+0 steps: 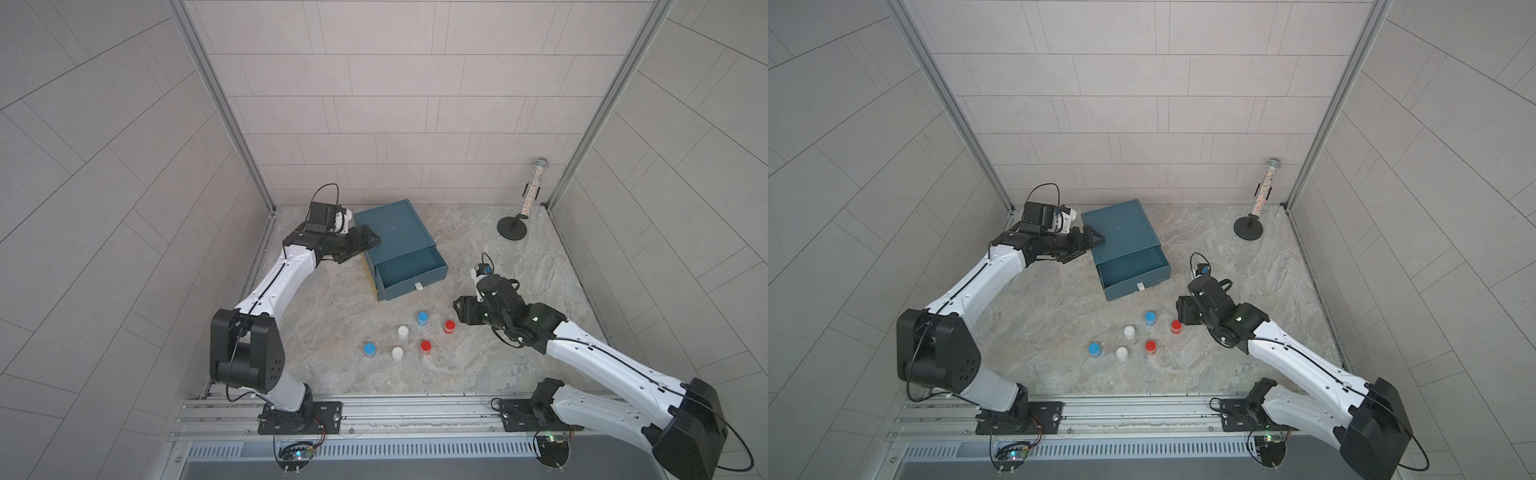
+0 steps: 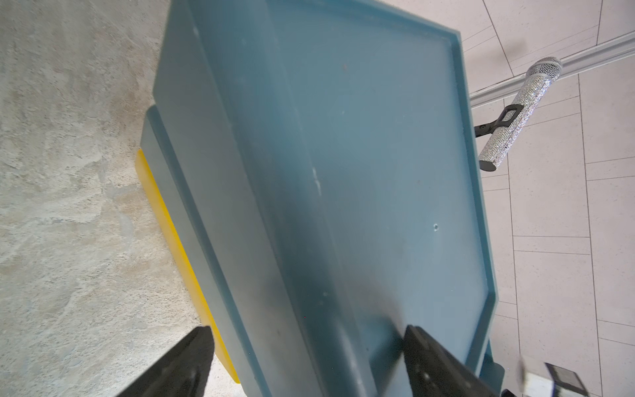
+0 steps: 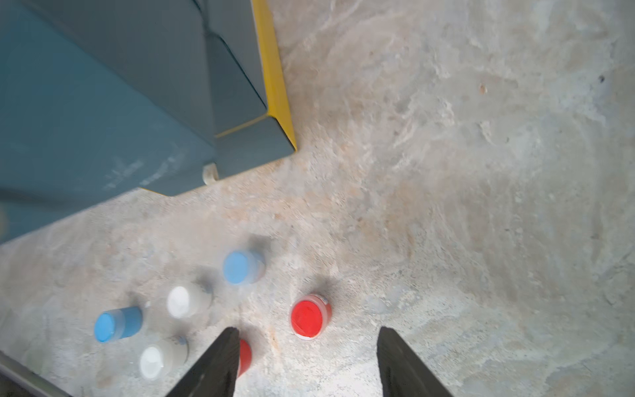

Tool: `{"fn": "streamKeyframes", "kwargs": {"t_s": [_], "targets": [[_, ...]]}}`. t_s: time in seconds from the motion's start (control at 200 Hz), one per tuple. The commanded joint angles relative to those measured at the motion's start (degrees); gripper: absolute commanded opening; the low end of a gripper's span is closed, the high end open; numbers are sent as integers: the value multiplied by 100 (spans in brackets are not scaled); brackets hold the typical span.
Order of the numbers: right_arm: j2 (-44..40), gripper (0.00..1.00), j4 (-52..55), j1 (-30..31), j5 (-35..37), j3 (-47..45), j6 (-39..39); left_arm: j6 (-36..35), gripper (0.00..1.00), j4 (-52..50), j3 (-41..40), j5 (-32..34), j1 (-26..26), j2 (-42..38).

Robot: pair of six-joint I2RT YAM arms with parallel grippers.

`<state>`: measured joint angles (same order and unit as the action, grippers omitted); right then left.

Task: Put the paint cans in the drawer according to color
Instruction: Pick up the paint can at the center of the board.

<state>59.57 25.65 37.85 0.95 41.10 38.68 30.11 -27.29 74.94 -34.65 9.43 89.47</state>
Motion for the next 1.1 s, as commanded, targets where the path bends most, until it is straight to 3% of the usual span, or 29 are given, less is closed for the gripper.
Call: {"fn": "streamKeyframes", "kwargs": {"t_s": [0.0, 0.505, 1.091], "targets": [[172, 68, -328, 4, -13, -176, 62, -93, 93, -259, -62, 163, 15, 53], [1534, 68, -861, 83, -358, -175, 57, -93, 93, -264, -56, 161, 15, 95], [2239, 56, -1031, 274, -215, -94, 88, -101, 93, -292, -49, 165, 15, 97]]}}
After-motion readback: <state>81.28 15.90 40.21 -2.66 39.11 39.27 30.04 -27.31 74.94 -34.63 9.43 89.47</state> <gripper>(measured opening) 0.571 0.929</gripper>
